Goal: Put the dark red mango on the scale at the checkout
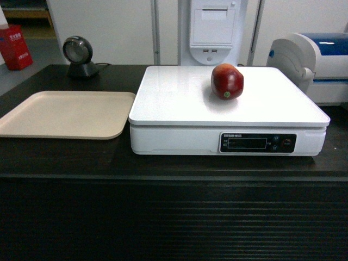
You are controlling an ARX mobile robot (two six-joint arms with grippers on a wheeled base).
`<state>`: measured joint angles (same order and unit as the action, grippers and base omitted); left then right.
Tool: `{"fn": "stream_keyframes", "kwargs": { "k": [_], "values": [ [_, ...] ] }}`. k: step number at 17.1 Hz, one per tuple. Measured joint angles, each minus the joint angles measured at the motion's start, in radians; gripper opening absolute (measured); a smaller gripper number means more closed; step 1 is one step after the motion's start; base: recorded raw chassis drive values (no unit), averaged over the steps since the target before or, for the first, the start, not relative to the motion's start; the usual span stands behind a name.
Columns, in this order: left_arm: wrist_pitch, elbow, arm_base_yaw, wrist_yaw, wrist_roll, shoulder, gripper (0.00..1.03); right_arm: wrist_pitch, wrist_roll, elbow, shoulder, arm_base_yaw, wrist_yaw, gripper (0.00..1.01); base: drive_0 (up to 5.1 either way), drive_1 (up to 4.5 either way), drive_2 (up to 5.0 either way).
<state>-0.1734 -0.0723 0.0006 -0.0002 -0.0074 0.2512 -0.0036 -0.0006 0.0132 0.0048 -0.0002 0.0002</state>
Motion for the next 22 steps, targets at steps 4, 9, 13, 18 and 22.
{"fn": "stream_keyframes", "kwargs": {
  "k": [4,9,13,18,22],
  "values": [
    [0.018,0.016,0.000,0.000,0.000,-0.042,0.02,0.000,0.000,0.000,0.000,0.000,0.000,0.98,0.0,0.00,0.0],
    [0.169,0.061,0.000,-0.003,0.000,-0.238,0.02,0.000,0.000,0.000,0.000,0.000,-0.002,0.98,0.0,0.00,0.0],
    [0.176,0.063,-0.001,0.000,0.001,-0.242,0.02,0.000,0.000,0.000,0.000,0.000,0.000,0.98,0.0,0.00,0.0],
    [0.176,0.063,-0.001,0.000,0.000,-0.242,0.03,0.000,0.000,0.000,0.000,0.000,0.000,0.98,0.0,0.00,0.0],
    [0.176,0.063,-0.001,0.000,0.001,-0.242,0.42,0.000,0.000,0.000,0.000,0.000,0.000,0.98,0.0,0.00,0.0]
  ]
}}
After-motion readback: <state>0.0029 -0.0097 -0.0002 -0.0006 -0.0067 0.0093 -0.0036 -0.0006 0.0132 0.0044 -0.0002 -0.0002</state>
